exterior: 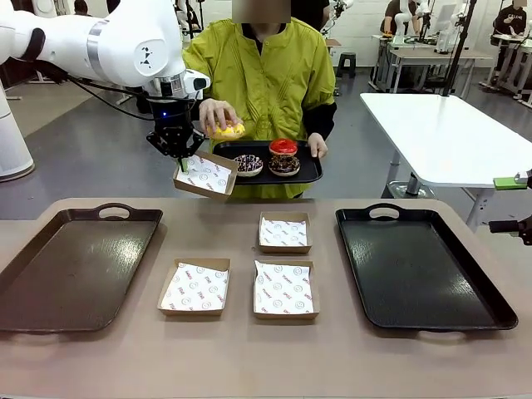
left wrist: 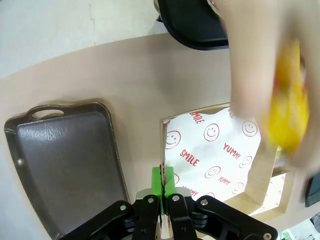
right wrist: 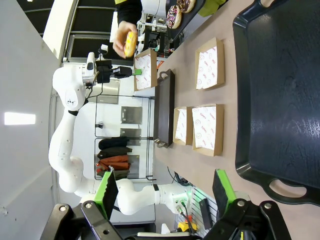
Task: Individually package the donuts and arrange them on the tray.
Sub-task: Place the picked Paper togo box on the Handle tray while simultaneously picking up another Paper togo box from the table with the other hand.
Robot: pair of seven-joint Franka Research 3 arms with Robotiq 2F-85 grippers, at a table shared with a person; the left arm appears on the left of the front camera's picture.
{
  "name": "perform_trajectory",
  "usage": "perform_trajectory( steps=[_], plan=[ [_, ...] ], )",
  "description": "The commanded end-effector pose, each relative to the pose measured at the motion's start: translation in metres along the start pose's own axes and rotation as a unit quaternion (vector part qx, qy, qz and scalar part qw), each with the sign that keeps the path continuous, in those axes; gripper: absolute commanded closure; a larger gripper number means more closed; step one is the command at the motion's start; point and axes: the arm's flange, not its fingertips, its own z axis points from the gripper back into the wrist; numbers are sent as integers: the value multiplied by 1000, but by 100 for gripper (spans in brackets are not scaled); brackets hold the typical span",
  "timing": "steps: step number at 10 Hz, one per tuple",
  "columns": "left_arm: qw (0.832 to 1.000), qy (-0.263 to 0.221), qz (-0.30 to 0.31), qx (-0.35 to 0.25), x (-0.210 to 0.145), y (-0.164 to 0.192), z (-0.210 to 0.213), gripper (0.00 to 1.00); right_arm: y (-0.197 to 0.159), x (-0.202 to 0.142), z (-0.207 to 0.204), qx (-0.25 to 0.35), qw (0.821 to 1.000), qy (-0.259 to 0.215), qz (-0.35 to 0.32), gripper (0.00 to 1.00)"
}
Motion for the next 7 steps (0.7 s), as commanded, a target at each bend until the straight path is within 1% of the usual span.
perform_trajectory(
  steps=[1, 7],
  plan=[
    [1000, 0, 2, -2, -1, 1, 0, 100, 0, 1, 0, 10, 1000, -2, 0, 0],
    [1000, 0, 2, -2, -1, 1, 0, 100, 0, 1, 0, 10, 1000, -2, 0, 0]
  ],
)
